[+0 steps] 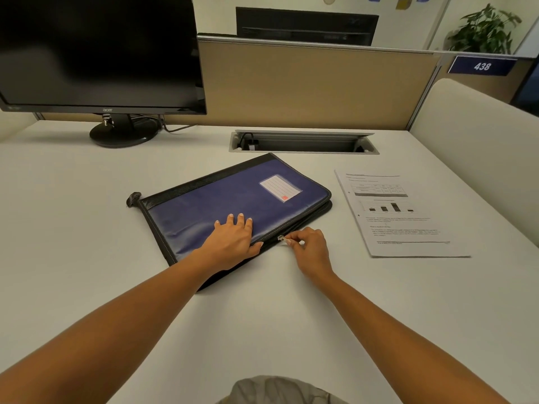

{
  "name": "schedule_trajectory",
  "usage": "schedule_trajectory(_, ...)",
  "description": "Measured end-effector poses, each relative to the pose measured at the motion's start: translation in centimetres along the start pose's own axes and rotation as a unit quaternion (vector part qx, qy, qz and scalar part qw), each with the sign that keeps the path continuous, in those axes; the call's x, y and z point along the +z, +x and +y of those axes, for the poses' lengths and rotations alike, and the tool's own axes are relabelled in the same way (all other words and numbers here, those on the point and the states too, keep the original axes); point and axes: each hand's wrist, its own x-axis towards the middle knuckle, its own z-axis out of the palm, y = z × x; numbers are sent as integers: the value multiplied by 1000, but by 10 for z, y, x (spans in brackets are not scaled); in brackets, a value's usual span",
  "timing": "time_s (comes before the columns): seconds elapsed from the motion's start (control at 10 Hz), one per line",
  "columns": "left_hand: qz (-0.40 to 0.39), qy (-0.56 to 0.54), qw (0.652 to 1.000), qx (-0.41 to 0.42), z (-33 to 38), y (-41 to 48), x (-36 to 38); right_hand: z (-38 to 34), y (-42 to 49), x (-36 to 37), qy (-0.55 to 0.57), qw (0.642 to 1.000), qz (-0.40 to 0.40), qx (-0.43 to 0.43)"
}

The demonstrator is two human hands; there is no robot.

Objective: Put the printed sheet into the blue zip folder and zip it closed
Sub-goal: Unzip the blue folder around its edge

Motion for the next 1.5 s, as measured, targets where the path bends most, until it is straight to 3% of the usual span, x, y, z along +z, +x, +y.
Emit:
schedule_trajectory(0.8, 4, 14, 1000, -1, -3, 2, 6, 3, -8, 5, 28, 999, -25, -32)
schedule_trajectory(1.0, 24, 12, 1000, 0, -4, 0, 6, 3, -8, 5, -62, 995, -39, -70)
schedule_trajectory(1.2, 17, 17, 1000, -2, -4, 1, 7, -3, -8, 7, -235, 958, -92, -133)
schedule_trajectory(1.5, 20, 12, 1000, -10, -3, 4, 14, 0, -12, 4, -212, 956, -107, -174)
